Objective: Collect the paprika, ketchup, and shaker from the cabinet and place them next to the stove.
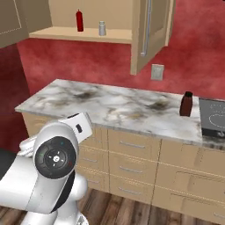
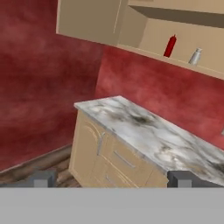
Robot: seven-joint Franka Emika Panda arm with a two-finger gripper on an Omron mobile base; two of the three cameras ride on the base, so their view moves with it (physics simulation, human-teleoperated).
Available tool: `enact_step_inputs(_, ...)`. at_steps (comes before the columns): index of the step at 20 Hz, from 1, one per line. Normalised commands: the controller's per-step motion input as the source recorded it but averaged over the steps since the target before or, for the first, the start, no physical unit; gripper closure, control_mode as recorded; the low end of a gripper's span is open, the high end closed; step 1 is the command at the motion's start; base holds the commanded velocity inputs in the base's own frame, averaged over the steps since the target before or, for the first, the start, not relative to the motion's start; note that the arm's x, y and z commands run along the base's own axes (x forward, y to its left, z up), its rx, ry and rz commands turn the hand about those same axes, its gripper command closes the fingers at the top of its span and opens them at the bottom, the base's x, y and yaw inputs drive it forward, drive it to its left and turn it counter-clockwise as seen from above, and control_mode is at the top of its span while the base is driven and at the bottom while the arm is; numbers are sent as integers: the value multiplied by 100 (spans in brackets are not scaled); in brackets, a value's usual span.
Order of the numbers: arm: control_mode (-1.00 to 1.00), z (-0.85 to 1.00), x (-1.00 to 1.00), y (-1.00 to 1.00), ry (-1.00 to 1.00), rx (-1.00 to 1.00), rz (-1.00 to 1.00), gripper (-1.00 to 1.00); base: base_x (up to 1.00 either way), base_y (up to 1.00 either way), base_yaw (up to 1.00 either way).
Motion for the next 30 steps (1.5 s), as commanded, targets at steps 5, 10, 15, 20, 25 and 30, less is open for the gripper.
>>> enact_step_inputs(5, 100, 0, 0, 0, 0, 0, 0, -100, 39, 100, -19)
enact_step_inputs(10, 100, 0, 0, 0, 0, 0, 0, -100, 66, 79, -25)
enact_step_inputs(15, 100, 0, 0, 0, 0, 0, 0, -100, 66, 23, -12)
enact_step_inputs(20, 100, 0, 0, 0, 0, 0, 0, -100, 14, -33, -1)
enact_step_inputs(25, 100, 0, 0, 0, 0, 0, 0, -100, 16, -33, 0)
enact_step_inputs(30, 100, 0, 0, 0, 0, 0, 0, -100, 52, -20, 0)
